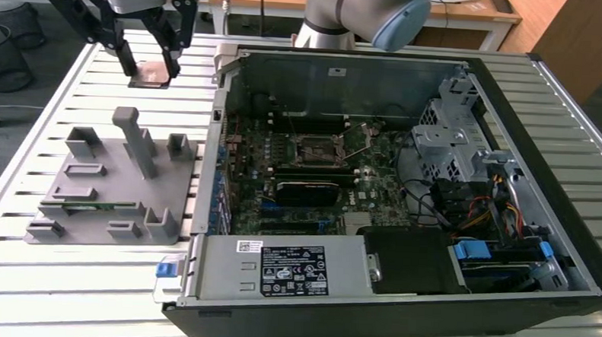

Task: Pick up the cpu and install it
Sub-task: 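Pick up the cpu and move it towards the insertion slot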

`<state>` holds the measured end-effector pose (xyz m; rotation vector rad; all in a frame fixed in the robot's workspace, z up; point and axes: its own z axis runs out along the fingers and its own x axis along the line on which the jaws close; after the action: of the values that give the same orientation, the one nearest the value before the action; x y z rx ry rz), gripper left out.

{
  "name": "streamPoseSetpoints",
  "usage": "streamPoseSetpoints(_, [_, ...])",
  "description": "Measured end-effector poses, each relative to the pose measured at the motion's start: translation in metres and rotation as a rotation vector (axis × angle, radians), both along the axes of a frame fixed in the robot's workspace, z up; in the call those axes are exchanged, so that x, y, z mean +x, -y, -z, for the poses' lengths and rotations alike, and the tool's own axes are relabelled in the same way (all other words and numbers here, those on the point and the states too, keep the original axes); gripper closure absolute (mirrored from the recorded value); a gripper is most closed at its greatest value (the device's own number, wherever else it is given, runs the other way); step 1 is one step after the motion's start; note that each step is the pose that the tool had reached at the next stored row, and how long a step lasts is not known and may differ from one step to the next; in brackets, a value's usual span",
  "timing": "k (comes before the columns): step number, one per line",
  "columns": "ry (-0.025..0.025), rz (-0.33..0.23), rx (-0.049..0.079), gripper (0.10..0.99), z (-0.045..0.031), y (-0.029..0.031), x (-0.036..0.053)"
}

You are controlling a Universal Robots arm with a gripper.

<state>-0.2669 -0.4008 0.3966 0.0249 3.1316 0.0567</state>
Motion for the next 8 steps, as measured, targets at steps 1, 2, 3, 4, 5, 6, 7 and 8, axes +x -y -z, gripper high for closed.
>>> streamPoseSetpoints(1, [0.0001, 0.000, 0.000, 0.561, 0.0000, 0.0000, 0.0009])
streamPoseSetpoints(2, [0.0001, 0.000, 0.000, 0.561, 0.0000, 0.0000, 0.0019])
streamPoseSetpoints(3, [0.0000, 0.000, 0.000, 0.561, 0.0000, 0.0000, 0.0029])
streamPoseSetpoints(4, [0.0000, 0.000, 0.000, 0.561, 0.0000, 0.0000, 0.0040])
streamPoseSetpoints(5, [0.0000, 0.000, 0.000, 0.561, 0.0000, 0.0000, 0.0050])
streamPoseSetpoints(6, [0.0001, 0.000, 0.000, 0.561, 0.0000, 0.0000, 0.0059])
streamPoseSetpoints(7, [0.0001, 0.000, 0.000, 0.561, 0.0000, 0.0000, 0.0068])
streamPoseSetpoints(8, [0.0000, 0.000, 0.000, 0.561, 0.0000, 0.0000, 0.0075])
